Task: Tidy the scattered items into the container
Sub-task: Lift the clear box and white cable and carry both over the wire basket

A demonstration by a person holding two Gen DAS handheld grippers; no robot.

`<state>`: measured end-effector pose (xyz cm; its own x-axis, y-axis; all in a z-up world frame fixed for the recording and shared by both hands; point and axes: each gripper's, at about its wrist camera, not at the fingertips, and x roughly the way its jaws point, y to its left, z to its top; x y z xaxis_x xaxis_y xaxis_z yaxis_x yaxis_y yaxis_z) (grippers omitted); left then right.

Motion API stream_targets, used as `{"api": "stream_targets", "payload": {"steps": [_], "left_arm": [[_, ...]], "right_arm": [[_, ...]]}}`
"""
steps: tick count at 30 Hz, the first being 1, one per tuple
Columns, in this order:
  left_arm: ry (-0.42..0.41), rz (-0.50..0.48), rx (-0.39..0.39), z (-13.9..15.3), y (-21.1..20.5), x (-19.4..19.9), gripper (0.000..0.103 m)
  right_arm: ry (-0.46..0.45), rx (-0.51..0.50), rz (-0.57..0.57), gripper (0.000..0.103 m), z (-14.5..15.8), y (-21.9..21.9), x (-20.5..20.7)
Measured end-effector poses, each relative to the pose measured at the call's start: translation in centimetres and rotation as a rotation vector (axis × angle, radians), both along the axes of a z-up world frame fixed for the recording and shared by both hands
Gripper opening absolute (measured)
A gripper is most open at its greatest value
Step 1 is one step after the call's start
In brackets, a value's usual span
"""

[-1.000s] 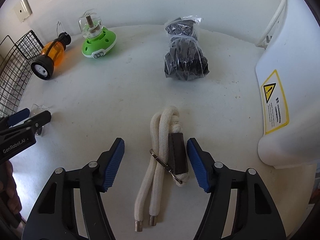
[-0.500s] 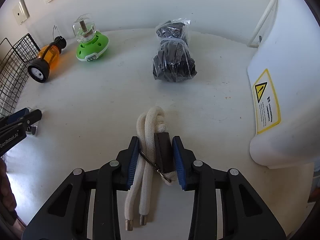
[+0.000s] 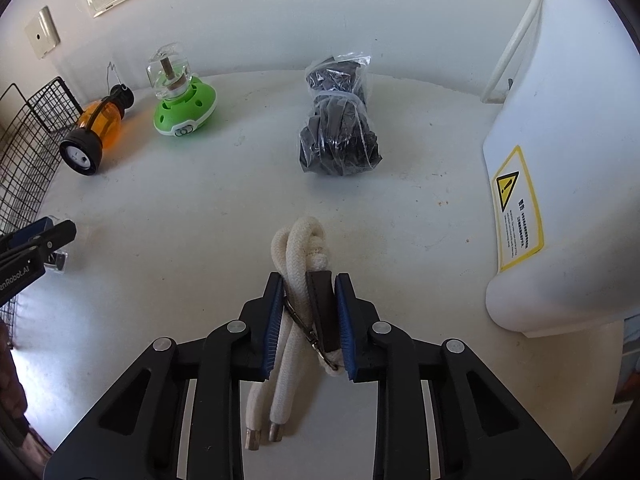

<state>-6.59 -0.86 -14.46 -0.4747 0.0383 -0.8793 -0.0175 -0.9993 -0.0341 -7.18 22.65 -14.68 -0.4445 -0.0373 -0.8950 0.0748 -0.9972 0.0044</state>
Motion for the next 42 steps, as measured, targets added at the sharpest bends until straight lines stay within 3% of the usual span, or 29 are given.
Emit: {"api": "stream_targets", "payload": {"steps": [20,32,42], "left_arm": [[0.116,0.008,0.025,8.8,-1.4,1.1,0.04],[0.175,0.111,0.026,14.0,-5.8,2.8,0.04],[0.179,0.237,0.003,15.3,-11.8,4.5,0.04]], "right_arm": [[0.11,-0.045,0.044,0.023,8.1,-1.4,1.6],[0.183,-0.081,0.174,0.023,13.4,-8.4,0.9],[0.21,-0.09,0.316,0.023,15.4,-14.8,0.4]]}}
